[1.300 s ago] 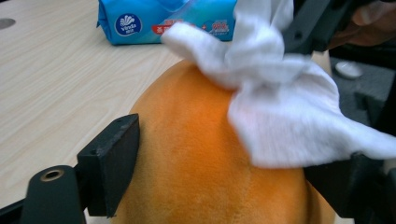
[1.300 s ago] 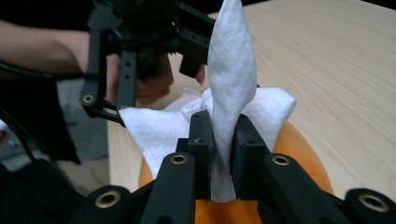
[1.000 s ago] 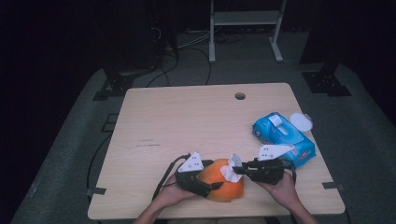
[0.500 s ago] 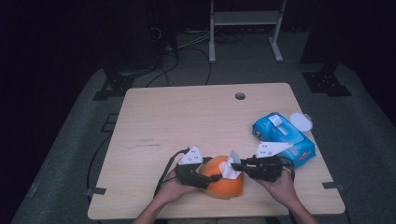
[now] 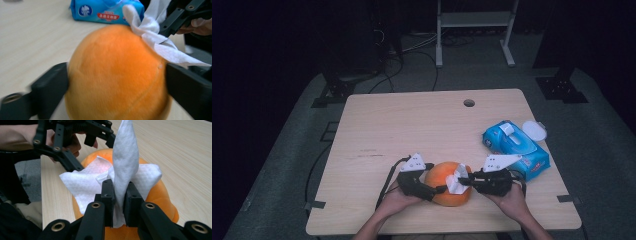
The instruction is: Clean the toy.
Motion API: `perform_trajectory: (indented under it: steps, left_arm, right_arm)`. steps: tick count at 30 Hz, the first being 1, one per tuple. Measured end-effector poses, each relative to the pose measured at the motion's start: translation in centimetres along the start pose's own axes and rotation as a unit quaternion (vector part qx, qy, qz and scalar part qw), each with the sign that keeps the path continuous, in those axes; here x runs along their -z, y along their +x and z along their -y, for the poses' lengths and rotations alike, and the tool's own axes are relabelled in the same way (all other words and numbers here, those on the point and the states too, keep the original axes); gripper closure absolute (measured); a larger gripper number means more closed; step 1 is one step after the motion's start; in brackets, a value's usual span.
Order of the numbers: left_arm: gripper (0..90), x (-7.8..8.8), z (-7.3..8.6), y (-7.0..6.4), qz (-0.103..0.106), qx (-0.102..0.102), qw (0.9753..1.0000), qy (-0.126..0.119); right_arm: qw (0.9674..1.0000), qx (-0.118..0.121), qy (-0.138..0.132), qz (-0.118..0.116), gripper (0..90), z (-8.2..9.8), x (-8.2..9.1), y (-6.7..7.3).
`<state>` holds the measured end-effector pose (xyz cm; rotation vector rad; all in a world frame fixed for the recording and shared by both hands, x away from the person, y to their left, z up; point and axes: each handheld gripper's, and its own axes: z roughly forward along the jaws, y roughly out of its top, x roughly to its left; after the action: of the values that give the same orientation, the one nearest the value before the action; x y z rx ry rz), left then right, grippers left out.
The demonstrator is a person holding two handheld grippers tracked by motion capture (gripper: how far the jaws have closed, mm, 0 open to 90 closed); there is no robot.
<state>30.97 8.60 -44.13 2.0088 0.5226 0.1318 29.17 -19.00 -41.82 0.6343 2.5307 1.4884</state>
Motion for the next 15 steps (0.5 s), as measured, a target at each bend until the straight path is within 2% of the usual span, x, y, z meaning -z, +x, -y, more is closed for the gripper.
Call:
perform_trajectory:
  steps: [1,2,3,4,5,7,8,10,11,12,14,15]
  left_arm:
    - [15.5,0.0,0.0,0.0,0.000,0.000,1.0000,0.000]
    - [17.5,0.0,-0.1,-0.5,-0.011,-0.022,0.9997,0.003]
    - [19.0,0.0,-0.1,-0.5,-0.011,-0.022,0.9997,0.003]
    - [20.3,-0.1,0.0,-1.0,-0.014,-0.043,0.9990,0.000]
    - [20.9,-0.1,0.0,-1.0,-0.014,-0.043,0.9990,0.000]
    - [21.7,0.0,0.0,-1.3,-0.018,-0.058,0.9981,0.002]
    - [23.1,0.1,0.2,-1.3,-0.019,-0.065,0.9977,0.000]
    - [23.6,0.2,0.3,-1.2,-0.018,-0.065,0.9977,0.001]
    - [23.7,0.3,0.4,-1.1,-0.015,-0.065,0.9978,0.000]
    - [23.9,0.4,0.5,-1.1,-0.014,-0.066,0.9977,0.000]
    - [23.9,0.5,0.6,-1.1,-0.011,-0.066,0.9978,-0.001]
    - [23.4,0.5,0.6,-1.1,-0.011,-0.066,0.9978,-0.001]
  right_arm:
    - [1.0000,0.000,0.000,0.000,79.4,0.0,0.0,0.0]
    - [0.9999,0.009,-0.001,0.006,79.5,-0.3,-0.2,0.4]
    - [0.9999,0.009,-0.001,0.006,79.5,-0.3,-0.2,0.4]
    - [0.9998,0.015,-0.009,0.009,79.5,-0.6,-0.4,0.6]
    - [0.9998,0.015,-0.009,0.009,79.5,-0.6,-0.4,0.6]
    - [0.9995,0.022,-0.019,0.009,79.6,-1.1,-0.6,0.9]
    - [0.9990,0.035,-0.019,0.019,79.8,-1.5,-0.7,1.0]
    - [0.9990,0.034,-0.021,0.019,79.8,-1.4,-0.6,0.9]
    - [0.9992,0.028,-0.020,0.019,79.9,-1.3,-0.5,0.8]
    - [0.9991,0.021,-0.017,0.032,79.9,-0.9,-0.1,0.3]
    - [0.9993,0.004,-0.014,0.036,79.8,-0.4,0.4,-0.4]
    - [0.9993,0.004,-0.014,0.036,79.8,-0.4,0.4,-0.4]
